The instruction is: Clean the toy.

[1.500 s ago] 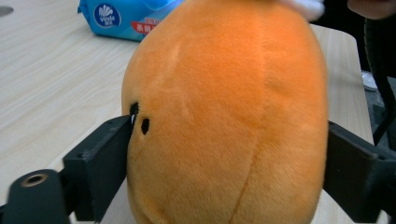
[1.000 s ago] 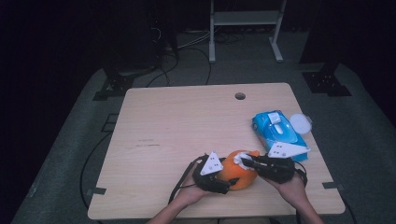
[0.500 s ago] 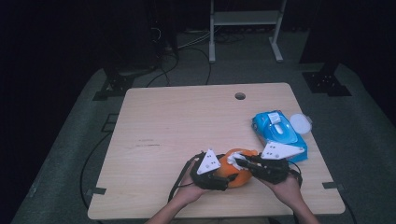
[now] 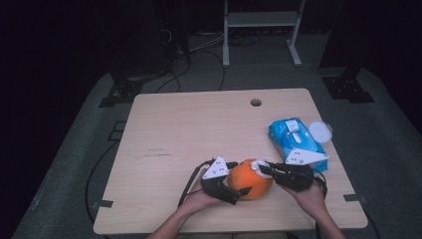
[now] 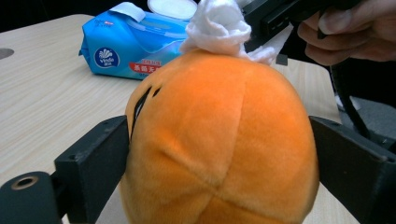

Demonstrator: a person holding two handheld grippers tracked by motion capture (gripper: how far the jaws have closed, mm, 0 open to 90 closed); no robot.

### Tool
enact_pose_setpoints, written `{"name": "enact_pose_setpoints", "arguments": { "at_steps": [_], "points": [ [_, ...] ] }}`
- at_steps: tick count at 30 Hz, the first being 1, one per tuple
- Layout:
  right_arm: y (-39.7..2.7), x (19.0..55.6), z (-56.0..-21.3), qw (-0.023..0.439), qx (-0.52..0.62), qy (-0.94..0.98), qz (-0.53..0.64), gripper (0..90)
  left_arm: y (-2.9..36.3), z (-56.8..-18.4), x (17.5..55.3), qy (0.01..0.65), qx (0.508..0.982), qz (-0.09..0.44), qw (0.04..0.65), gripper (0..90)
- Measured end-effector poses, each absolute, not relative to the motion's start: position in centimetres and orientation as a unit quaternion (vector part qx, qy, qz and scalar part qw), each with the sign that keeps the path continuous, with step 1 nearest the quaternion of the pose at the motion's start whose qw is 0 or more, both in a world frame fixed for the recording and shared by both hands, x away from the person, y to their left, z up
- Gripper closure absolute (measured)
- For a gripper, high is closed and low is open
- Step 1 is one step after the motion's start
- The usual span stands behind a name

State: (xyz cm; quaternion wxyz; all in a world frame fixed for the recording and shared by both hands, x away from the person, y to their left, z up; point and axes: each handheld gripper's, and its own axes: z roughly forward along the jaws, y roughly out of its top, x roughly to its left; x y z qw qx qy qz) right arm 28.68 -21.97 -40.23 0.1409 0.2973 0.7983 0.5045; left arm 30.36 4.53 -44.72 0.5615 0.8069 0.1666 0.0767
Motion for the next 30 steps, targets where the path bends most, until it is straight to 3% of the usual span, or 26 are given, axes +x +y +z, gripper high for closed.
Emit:
{"name": "enact_pose_setpoints", "arguments": {
  "at_steps": [15,22,24,30],
  "points": [
    [-23.3,29.3,-41.1,0.156,0.33,0.789,0.495,80.8,5.1,-46.1,31.1,0.151,0.824,0.041,0.545,7.2],
    [-22.7,28.6,-39.9,0.14,0.318,0.772,0.532,81.2,4.9,-45.0,30.2,0.15,0.814,0.095,0.553,29.0],
    [-22.0,28.2,-39.3,0.116,0.298,0.767,0.556,81.1,5.0,-44.7,30.1,0.154,0.81,0.1,0.557,30.7],
    [-22.2,28.6,-39.7,0.144,0.313,0.773,0.533,81.2,5.6,-44.1,30.0,0.158,0.808,0.112,0.556,32.0]
  ]
}}
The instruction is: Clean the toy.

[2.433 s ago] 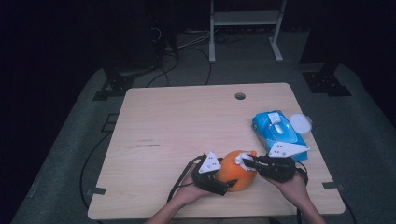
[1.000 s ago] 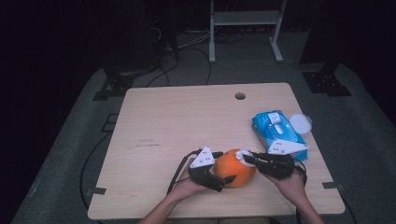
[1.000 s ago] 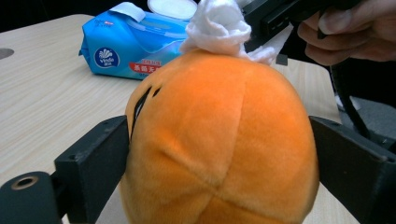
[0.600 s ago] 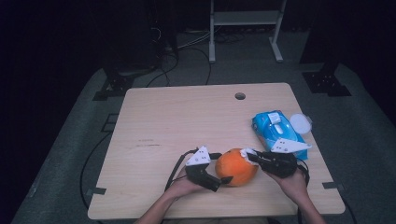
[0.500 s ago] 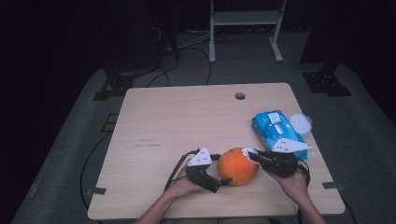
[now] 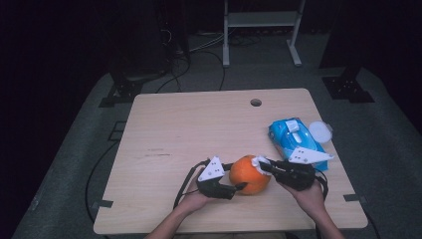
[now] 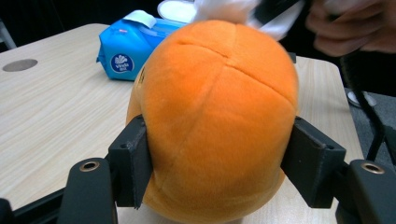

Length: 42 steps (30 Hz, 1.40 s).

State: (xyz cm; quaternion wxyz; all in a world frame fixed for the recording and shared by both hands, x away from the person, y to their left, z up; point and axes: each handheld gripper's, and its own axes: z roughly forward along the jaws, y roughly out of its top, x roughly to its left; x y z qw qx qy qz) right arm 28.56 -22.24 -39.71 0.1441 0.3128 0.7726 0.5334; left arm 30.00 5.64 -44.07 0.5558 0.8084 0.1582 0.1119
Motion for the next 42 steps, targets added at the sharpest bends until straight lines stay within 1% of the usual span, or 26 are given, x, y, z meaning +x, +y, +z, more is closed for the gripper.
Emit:
{"name": "enact_pose_setpoints", "arguments": {
  "at_steps": [3,7,9,12,14,16,19,21,23,27,29,30,33,35,36,37,39,40,42],
  "points": [
    [-23.0,28.9,-40.2,0.149,0.339,0.768,0.522,81.1,5.6,-43.7,29.8,0.16,0.805,0.111,0.561,32.1],
    [-21.8,27.9,-39.0,0.156,0.311,0.765,0.543,81.1,5.7,-43.4,29.6,0.16,0.801,0.106,0.567,32.0],
    [-21.7,28.0,-38.9,0.157,0.307,0.767,0.542,81.1,5.9,-43.5,29.6,0.164,0.801,0.108,0.565,32.0],
    [-22.2,28.9,-40.4,0.155,0.324,0.778,0.515,81.1,5.9,-43.7,29.6,0.167,0.806,0.11,0.558,32.1],
    [-22.6,29.1,-40.9,0.144,0.334,0.774,0.518,81.1,5.6,-43.6,29.5,0.168,0.808,0.116,0.553,31.9],
    [-22.3,28.6,-40.4,0.158,0.325,0.776,0.517,81.1,5.4,-43.6,29.5,0.174,0.807,0.118,0.551,31.3],
    [-21.5,27.9,-39.3,0.144,0.3,0.77,0.544,81.1,5.2,-43.5,29.4,0.177,0.808,0.121,0.549,31.2],
    [-20.7,27.5,-38.8,0.148,0.282,0.777,0.543,81.0,5.1,-43.4,29.2,0.173,0.81,0.127,0.546,31.4],
    [-20.6,27.6,-38.9,0.158,0.279,0.782,0.535,80.9,5.2,-43.2,29.1,0.174,0.808,0.122,0.549,31.4],
    [-21.9,28.3,-39.6,0.151,0.301,0.777,0.531,80.8,4.9,-43.0,28.8,0.159,0.807,0.112,0.557,29.8],
    [-22.2,28.3,-39.7,0.16,0.303,0.78,0.524,80.8,5.0,-43.0,28.9,0.155,0.804,0.11,0.563,26.5],
    [-22.4,28.3,-39.8,0.159,0.305,0.78,0.524,80.8,5.3,-42.8,29.1,0.156,0.792,0.106,0.58,21.6],
    [-22.3,28.4,-39.9,0.143,0.298,0.779,0.532,80.6,5.0,-43.2,29.9,0.167,0.795,0.113,0.572,8.9],
    [-22.1,28.5,-40.0,0.141,0.297,0.779,0.533,80.6,4.4,-44.0,30.3,0.167,0.805,0.092,0.562,5.7],
    [-22.1,28.5,-40.0,0.141,0.299,0.779,0.533,80.6,4.1,-44.5,30.3,0.159,0.815,0.095,0.55,5.2],
    [-22.2,28.6,-40.0,0.142,0.3,0.778,0.533,80.7,3.7,-44.8,30.0,0.146,0.82,0.111,0.543,5.3],
    [-22.2,28.6,-40.0,0.14,0.302,0.779,0.532,80.6,3.5,-44.4,29.2,0.145,0.822,0.144,0.531,17.2],
    [-22.3,28.5,-39.9,0.133,0.306,0.773,0.54,80.7,3.5,-44.1,29.1,0.15,0.823,0.147,0.528,22.0],
    [-22.2,28.3,-39.6,0.129,0.302,0.765,0.554,80.8,3.6,-43.3,28.9,0.157,0.82,0.156,0.528,24.6]
  ]
}}
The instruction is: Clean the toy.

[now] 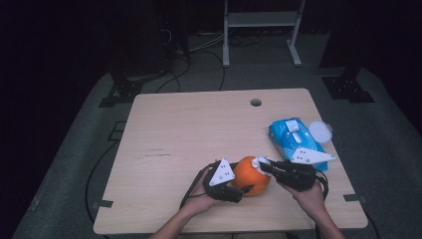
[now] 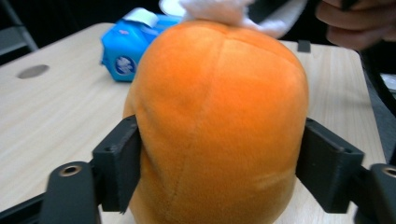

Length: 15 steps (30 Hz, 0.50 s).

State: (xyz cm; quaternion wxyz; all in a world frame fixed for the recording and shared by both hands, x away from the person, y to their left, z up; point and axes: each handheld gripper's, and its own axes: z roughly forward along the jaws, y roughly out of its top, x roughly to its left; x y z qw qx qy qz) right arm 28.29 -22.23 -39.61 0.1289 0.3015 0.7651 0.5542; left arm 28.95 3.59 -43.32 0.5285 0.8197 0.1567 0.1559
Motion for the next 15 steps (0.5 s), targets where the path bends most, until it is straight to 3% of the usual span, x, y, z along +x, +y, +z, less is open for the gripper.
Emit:
{"name": "enact_pose_setpoints", "arguments": {
  "at_steps": [4,11,15],
  "points": [
    [-21.5,27.8,-38.8,0.116,0.282,0.759,0.575,80.9,3.8,-43.0,28.9,0.166,0.821,0.157,0.523,27.3],
    [-21.8,28.1,-39.3,0.156,0.297,0.773,0.538,80.9,3.7,-42.6,28.3,0.163,0.826,0.162,0.515,29.3],
    [-21.1,27.4,-39.2,0.157,0.285,0.78,0.535,81.1,3.7,-42.7,28.5,0.181,0.825,0.157,0.512,29.1]
  ]
}}
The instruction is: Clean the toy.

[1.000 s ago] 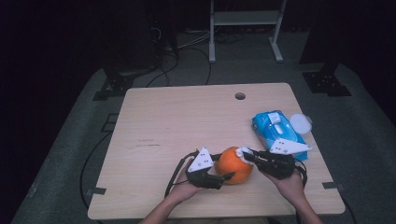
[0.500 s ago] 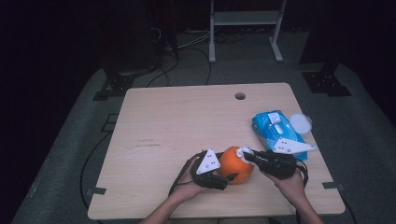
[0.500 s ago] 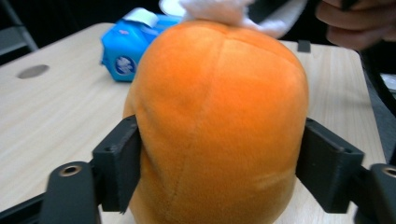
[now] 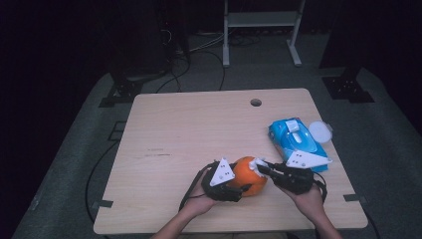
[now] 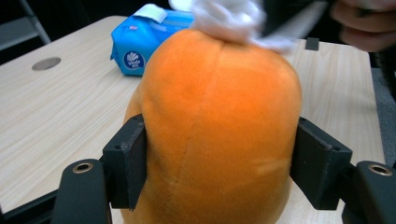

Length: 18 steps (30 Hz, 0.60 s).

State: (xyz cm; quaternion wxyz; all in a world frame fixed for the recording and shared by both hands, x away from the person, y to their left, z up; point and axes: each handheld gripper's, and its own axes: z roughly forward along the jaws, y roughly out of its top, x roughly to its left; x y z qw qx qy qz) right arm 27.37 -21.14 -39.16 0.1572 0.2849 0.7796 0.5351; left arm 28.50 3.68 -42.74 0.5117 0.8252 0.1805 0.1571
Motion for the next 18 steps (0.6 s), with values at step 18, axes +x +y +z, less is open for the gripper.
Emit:
{"name": "enact_pose_setpoints", "arguments": {
  "at_steps": [18],
  "points": [
    [-19.1,26.8,-39.0,0.175,0.246,0.811,0.501,81.4,3.8,-43.4,28.7,0.227,0.809,0.148,0.522,29.4]
  ]
}}
